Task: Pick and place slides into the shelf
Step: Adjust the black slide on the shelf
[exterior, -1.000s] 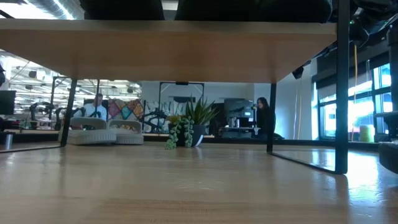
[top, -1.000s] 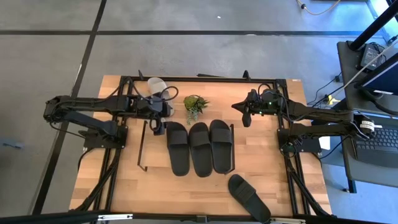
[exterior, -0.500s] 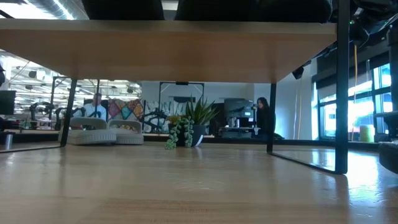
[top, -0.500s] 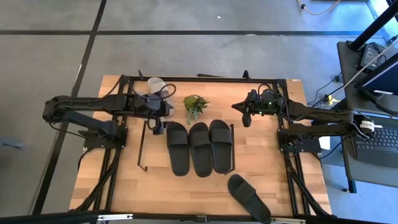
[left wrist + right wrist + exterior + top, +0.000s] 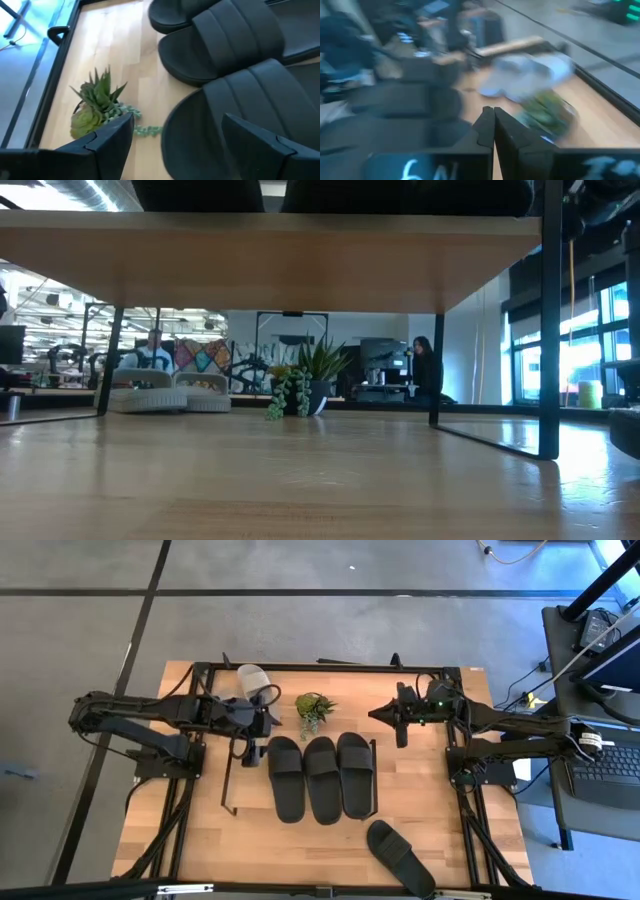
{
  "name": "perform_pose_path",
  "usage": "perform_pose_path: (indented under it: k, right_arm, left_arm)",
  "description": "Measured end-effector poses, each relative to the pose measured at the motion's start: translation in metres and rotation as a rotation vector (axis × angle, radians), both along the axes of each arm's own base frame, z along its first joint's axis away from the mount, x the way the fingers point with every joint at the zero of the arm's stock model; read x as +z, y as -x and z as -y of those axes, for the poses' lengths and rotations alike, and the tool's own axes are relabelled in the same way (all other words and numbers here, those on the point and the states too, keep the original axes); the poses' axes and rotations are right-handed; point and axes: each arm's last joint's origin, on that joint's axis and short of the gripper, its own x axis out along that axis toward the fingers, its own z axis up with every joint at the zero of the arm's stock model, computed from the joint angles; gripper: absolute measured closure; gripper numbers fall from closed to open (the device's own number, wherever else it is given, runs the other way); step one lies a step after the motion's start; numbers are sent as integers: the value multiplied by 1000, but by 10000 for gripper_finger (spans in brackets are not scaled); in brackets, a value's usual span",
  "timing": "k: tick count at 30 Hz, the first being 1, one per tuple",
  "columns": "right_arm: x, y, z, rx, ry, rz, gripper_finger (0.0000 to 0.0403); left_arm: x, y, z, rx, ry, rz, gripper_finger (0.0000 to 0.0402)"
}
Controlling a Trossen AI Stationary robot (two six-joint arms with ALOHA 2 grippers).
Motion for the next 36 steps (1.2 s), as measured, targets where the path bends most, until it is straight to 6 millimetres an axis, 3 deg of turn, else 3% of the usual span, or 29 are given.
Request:
perform_pose_path:
  k: [5,9,12,18,23,27,36]
  right_arm:
    - [27,-10,-27,157,68,55,398]
    - [48,-23,-51,162,154,-68,399]
    - [59,-39,-70,145,232,-207,400]
    - [75,-82,-116,317,287,-310,401]
    - [78,-118,-152,415,305,-394,401]
    - [70,-146,-174,476,314,-464,401]
    - [48,-192,-187,470,337,-572,402]
  left_arm:
    - [0,0,5,-24,0,1,108]
    - [0,0,6,-15,-11,1,108]
    - [0,0,5,-9,-15,1,108]
    - [0,0,5,-8,-14,0,108]
    - [0,0,5,-8,-14,-5,108]
    - [0,0,5,-9,-15,-5,108]
    - [-1,1,9,-76,35,-18,108]
